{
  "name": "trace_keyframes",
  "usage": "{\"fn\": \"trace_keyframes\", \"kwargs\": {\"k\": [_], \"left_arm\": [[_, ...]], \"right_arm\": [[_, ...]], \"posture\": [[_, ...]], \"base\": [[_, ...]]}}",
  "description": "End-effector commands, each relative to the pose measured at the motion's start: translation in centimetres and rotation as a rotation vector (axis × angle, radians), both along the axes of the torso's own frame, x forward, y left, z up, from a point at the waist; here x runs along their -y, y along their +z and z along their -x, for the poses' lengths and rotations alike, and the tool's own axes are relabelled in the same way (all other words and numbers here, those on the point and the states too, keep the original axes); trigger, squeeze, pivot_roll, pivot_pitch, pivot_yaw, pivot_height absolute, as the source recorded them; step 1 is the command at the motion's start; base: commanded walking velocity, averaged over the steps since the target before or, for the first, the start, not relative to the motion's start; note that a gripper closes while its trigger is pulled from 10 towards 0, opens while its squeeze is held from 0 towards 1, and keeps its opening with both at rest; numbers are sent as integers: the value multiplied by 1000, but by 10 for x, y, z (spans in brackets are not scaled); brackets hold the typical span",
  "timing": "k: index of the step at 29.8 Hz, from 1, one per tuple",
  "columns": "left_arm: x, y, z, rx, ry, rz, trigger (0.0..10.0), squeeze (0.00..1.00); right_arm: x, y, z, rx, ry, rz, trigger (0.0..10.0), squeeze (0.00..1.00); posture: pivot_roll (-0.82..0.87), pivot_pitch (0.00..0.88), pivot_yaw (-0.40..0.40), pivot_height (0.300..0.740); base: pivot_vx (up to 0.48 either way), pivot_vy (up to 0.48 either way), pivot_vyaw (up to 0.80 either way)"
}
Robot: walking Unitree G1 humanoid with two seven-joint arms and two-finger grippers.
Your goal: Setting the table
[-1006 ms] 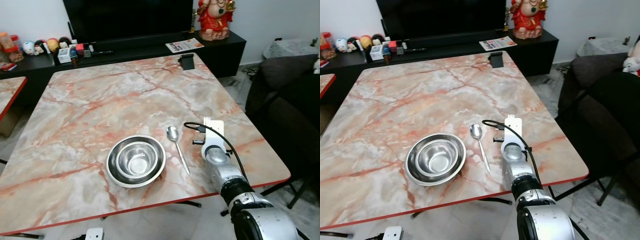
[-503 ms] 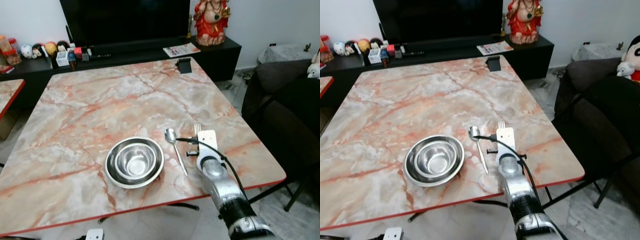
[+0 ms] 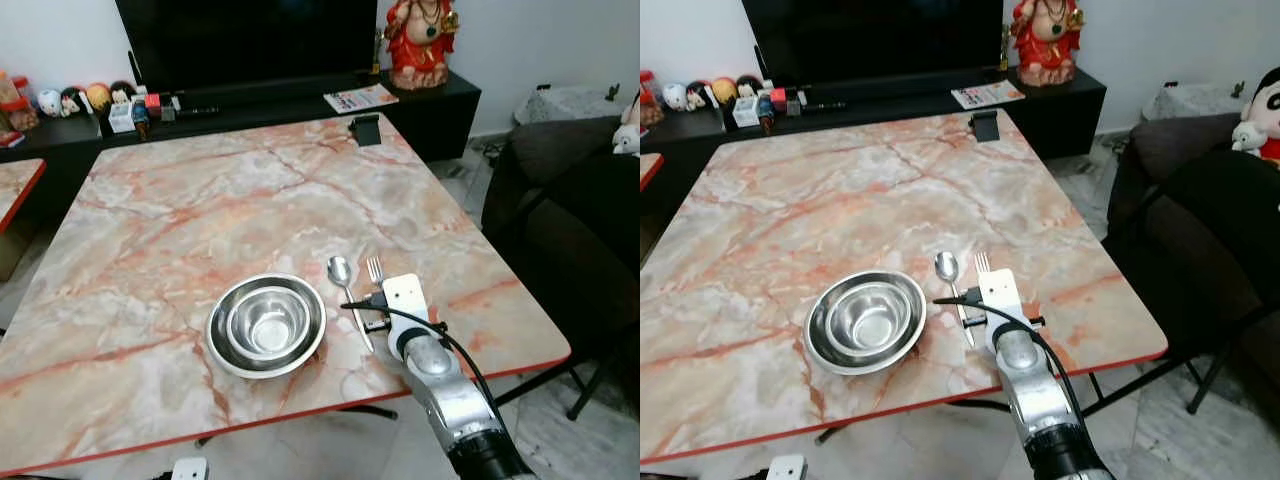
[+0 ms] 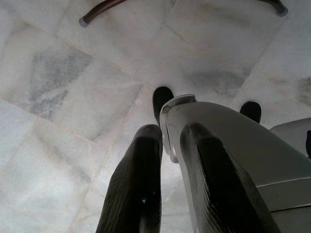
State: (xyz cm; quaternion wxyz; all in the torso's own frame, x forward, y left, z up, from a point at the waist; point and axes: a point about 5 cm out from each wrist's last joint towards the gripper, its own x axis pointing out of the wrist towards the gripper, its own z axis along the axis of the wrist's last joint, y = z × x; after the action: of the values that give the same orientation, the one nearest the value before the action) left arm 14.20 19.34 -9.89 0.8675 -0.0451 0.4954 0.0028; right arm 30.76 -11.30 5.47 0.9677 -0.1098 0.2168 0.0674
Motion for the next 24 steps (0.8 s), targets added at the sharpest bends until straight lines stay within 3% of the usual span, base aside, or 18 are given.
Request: {"fn": "trace_keyframes", "kwargs": {"k": [1, 11, 24], "left_arm": [[-3, -1, 2, -11, 6, -8, 10000, 0], [-3, -1, 3, -10, 7, -10, 10000, 0], [-4, 0, 2, -10, 4, -10, 10000, 0]], "right_arm": [[1, -6, 1, -42, 7, 17, 10000, 0], [14, -1, -12, -21, -46, 40, 10000, 0], [9, -1, -13, -22, -34, 33, 10000, 0]], "posture": [[-42, 0, 67, 740], [-38, 0, 69, 740], [-38, 0, 72, 740]], "base": [[0, 0, 0], [0, 0, 0], [0, 0, 0]]}}
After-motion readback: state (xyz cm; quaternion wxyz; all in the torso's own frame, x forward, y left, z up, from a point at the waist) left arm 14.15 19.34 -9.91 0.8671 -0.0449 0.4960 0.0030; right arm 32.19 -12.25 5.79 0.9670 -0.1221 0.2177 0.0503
